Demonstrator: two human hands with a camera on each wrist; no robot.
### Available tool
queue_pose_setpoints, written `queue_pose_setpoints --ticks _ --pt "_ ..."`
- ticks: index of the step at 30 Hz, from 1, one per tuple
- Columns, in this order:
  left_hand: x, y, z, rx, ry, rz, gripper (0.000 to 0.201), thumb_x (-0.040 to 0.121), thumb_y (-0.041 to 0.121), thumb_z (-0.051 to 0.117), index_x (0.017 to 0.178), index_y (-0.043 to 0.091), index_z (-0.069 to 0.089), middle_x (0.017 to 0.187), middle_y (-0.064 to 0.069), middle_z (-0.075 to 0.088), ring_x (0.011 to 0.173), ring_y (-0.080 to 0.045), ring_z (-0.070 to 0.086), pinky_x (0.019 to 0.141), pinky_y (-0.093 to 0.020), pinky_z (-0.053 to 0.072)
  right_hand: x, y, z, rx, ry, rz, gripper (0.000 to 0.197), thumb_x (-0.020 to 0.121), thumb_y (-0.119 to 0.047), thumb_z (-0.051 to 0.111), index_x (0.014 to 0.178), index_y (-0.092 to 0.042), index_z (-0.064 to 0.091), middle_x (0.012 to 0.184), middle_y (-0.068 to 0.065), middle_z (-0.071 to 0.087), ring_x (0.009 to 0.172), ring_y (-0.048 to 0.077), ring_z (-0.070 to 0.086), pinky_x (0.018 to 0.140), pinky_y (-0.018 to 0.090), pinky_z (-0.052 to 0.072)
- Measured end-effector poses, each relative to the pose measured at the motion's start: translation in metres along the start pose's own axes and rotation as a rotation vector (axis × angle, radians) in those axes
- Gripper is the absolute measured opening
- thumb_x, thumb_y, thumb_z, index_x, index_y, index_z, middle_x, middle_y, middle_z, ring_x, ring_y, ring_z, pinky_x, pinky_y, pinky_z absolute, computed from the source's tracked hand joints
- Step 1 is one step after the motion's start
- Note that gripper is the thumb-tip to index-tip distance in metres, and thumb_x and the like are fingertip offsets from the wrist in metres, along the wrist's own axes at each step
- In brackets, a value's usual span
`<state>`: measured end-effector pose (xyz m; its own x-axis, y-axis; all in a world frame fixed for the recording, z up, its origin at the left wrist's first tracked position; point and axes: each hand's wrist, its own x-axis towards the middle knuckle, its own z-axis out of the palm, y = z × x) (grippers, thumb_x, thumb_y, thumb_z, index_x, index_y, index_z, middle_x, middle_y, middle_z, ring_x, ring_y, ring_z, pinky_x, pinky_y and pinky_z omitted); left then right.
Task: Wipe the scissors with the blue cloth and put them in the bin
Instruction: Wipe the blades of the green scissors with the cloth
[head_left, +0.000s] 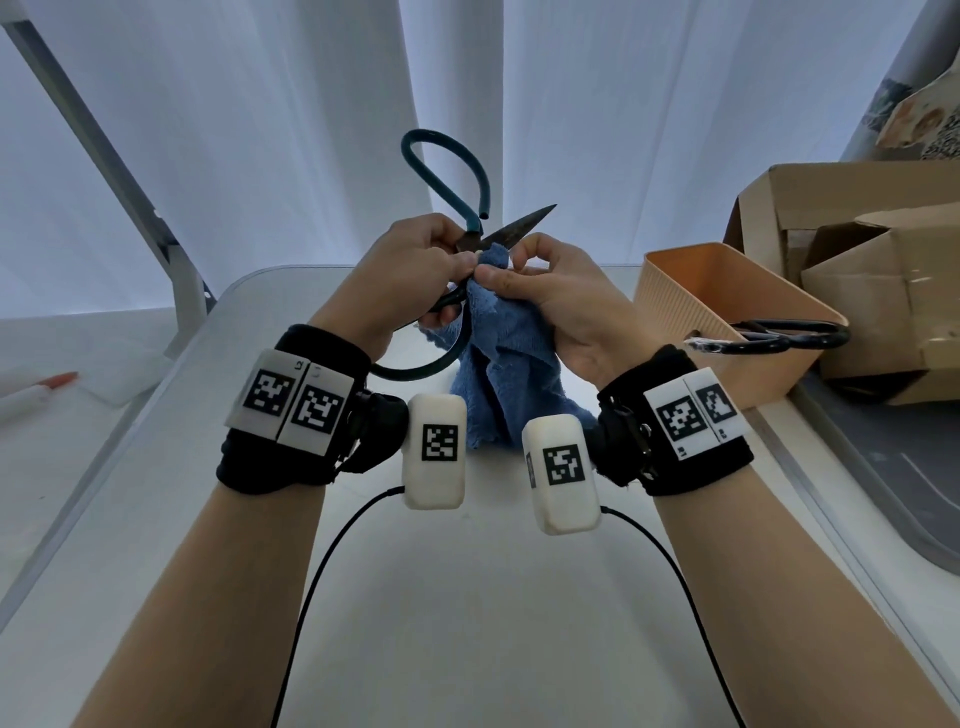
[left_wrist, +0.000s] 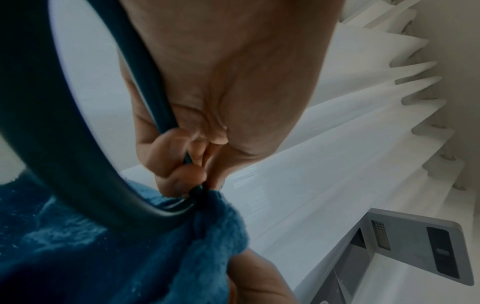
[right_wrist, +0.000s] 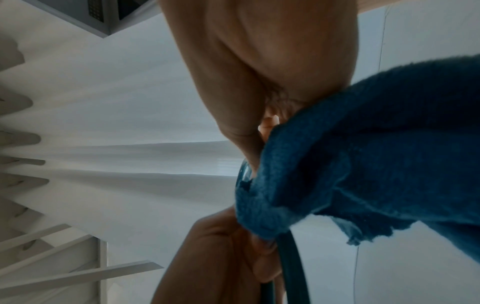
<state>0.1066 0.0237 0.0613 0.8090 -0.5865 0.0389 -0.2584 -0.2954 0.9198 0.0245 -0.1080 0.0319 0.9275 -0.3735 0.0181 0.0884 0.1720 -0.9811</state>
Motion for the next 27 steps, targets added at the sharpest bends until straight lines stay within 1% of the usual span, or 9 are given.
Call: queue_pose_setpoints --ticks 2,6,10,13,16,18,21,23,27 --pt "0.0 0.0 0.0 -0.018 0.006 0.001 0.016 0.099 0.009 0.055 0.112 0.0 0.06 0.086 -0.009 0.057 0.045 -0.011 0.047 0.04 -0.021 0.038 0.001 -0.001 -0.002 0.021 -0.021 0.0 0.033 0.084 0.001 0.073 0.077 -0.014 0.045 0.102 0.025 0.066 0.086 0.03 0.068 0.074 0.036 0.06" --pt "-0.001 0.003 -0.005 -0.043 0.01 0.005 0.015 0.098 0.008 0.056 0.111 0.001 0.06 0.085 -0.009 0.058 0.046 -0.012 0.048 0.042 -0.022 0.037 -0.001 -0.006 -0.001 0.023 -0.064 -0.007 0.035 0.086 0.003 0.071 0.077 -0.015 0.042 0.101 0.023 0.066 0.089 0.031 0.067 0.077 0.037 0.059" --pt "-0.003 0.004 -0.008 -0.063 0.02 0.005 0.018 0.098 0.009 0.057 0.113 0.0 0.06 0.085 -0.008 0.058 0.052 -0.016 0.05 0.048 -0.026 0.037 -0.001 -0.007 0.0 -0.006 -0.07 -0.02 0.036 0.086 0.003 0.071 0.075 -0.015 0.041 0.1 0.026 0.063 0.09 0.033 0.067 0.078 0.037 0.058" --pt "-0.003 0.005 -0.007 -0.082 0.034 0.011 0.016 0.098 0.008 0.057 0.111 -0.001 0.06 0.082 -0.006 0.058 0.047 -0.014 0.049 0.045 -0.024 0.036 0.0 -0.007 -0.001 -0.024 -0.065 -0.031 0.036 0.086 0.002 0.071 0.074 -0.015 0.041 0.097 0.025 0.059 0.089 0.033 0.066 0.077 0.036 0.057" --pt "-0.003 0.006 -0.008 -0.093 0.057 0.018 0.013 0.098 0.008 0.057 0.109 0.002 0.061 0.08 -0.006 0.056 0.043 -0.011 0.048 0.043 -0.023 0.035 0.001 -0.007 -0.002 -0.01 -0.075 -0.039 0.037 0.086 0.003 0.07 0.075 -0.016 0.041 0.09 0.022 0.057 0.086 0.031 0.063 0.074 0.035 0.057" --pt "-0.003 0.005 -0.01 -0.1 0.076 0.014 0.01 0.098 0.009 0.058 0.106 0.004 0.061 0.08 -0.004 0.056 0.042 -0.01 0.048 0.043 -0.023 0.036 0.002 -0.007 -0.002 -0.015 -0.083 -0.039 0.037 0.086 0.004 0.07 0.074 -0.016 0.041 0.08 0.016 0.059 0.08 0.029 0.063 0.071 0.032 0.057" --pt "-0.003 0.005 -0.014 -0.116 0.094 0.01 0.006 0.098 0.009 0.058 0.103 0.007 0.061 0.081 -0.004 0.056 0.042 -0.011 0.049 0.041 -0.021 0.035 0.001 -0.007 -0.002 -0.021 -0.088 -0.038 0.037 0.086 0.005 0.07 0.074 -0.016 0.041 0.07 0.007 0.06 0.07 0.021 0.064 0.068 0.028 0.056" --pt "-0.003 0.005 -0.017 -0.117 0.105 0.013 0.009 0.098 0.008 0.058 0.106 0.005 0.061 0.082 -0.005 0.056 0.042 -0.011 0.049 0.04 -0.021 0.035 0.001 -0.007 -0.001 -0.02 -0.093 -0.037 0.037 0.086 0.005 0.07 0.074 -0.016 0.041 0.067 0.004 0.061 0.066 0.018 0.063 0.066 0.027 0.055" --pt "-0.003 0.004 -0.022 -0.142 0.136 0.016 0.011 0.098 0.008 0.057 0.108 0.004 0.06 0.084 -0.006 0.057 0.043 -0.012 0.049 0.039 -0.02 0.036 0.001 -0.007 -0.002 -0.033 -0.104 -0.038 0.038 0.085 0.004 0.071 0.074 -0.016 0.041 0.066 0.003 0.061 0.064 0.017 0.062 0.065 0.026 0.054"
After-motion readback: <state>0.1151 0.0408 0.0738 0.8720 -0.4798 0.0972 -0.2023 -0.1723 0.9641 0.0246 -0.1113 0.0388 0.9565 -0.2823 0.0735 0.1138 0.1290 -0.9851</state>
